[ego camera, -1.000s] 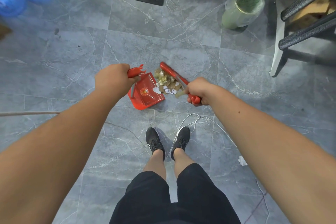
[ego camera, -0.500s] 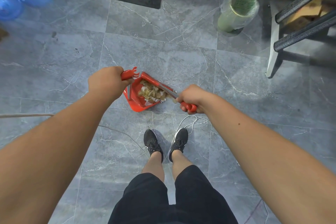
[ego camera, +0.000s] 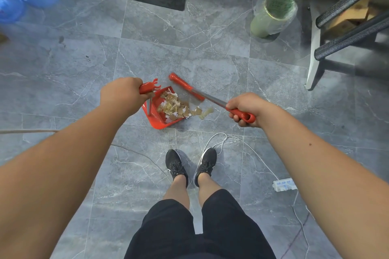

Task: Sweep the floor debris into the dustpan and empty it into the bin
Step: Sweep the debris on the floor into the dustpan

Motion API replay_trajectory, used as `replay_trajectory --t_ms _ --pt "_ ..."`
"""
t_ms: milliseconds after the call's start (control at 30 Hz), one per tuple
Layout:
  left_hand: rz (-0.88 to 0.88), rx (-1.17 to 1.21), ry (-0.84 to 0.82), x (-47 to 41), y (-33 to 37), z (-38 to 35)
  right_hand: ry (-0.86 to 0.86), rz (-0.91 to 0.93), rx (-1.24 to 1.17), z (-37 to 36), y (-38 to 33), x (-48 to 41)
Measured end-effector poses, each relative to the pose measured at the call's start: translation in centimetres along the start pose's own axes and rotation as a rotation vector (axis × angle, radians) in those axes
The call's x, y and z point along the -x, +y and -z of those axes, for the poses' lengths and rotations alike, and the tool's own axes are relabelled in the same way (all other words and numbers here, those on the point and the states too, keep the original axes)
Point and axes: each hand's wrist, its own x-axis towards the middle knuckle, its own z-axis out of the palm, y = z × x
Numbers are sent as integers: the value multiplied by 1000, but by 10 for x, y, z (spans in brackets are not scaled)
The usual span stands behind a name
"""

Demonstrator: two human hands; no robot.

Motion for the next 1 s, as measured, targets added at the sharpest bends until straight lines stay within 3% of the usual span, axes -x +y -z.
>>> replay_trajectory --t_ms 300,600,1000 --pt "-74 -24 -34 -1 -10 3 97 -93 -154 -7 9 -24" --pt "-158 -98 -76 -1 -23 11 10 -208 -649 -31 29 -19" --pt "-189 -117 -126 10 -44 7 -9 -232 -602 -95 45 -13"
